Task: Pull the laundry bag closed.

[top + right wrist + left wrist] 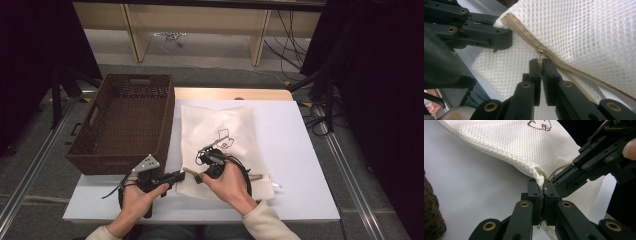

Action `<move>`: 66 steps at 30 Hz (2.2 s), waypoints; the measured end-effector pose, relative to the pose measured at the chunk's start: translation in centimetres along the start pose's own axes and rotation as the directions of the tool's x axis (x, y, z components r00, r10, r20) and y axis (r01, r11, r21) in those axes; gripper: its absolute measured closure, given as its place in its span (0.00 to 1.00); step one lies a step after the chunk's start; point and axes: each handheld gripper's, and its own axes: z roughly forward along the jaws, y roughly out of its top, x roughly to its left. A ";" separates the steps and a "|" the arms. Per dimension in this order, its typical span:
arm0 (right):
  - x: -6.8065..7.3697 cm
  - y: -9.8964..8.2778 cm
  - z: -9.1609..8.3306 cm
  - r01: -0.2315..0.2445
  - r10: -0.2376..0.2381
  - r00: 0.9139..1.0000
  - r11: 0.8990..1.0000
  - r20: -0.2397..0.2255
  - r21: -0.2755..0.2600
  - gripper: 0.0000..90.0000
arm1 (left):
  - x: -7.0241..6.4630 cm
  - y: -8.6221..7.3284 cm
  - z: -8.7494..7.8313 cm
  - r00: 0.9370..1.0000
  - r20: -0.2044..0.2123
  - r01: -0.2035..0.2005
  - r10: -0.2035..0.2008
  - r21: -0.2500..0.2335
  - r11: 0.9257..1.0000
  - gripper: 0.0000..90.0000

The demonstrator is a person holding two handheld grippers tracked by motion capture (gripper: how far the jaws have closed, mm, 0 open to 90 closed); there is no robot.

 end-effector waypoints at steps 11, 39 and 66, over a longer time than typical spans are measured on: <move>-0.3 -0.1 -0.3 -0.015 0.015 1.000 1.000 -0.002 -0.001 0.97 | 0.0 0.1 -0.2 1.000 -0.004 -0.005 0.005 -0.001 1.000 0.96; -0.6 -0.4 -0.7 -0.024 0.024 1.000 1.000 0.013 0.003 0.97 | 0.1 0.0 -0.2 1.000 -0.016 -0.006 0.006 -0.005 1.000 0.96; -1.5 -0.8 -0.8 -0.051 0.049 0.998 0.998 0.049 0.036 0.97 | 0.3 0.2 -0.6 0.999 -0.036 -0.019 0.019 -0.010 1.000 0.96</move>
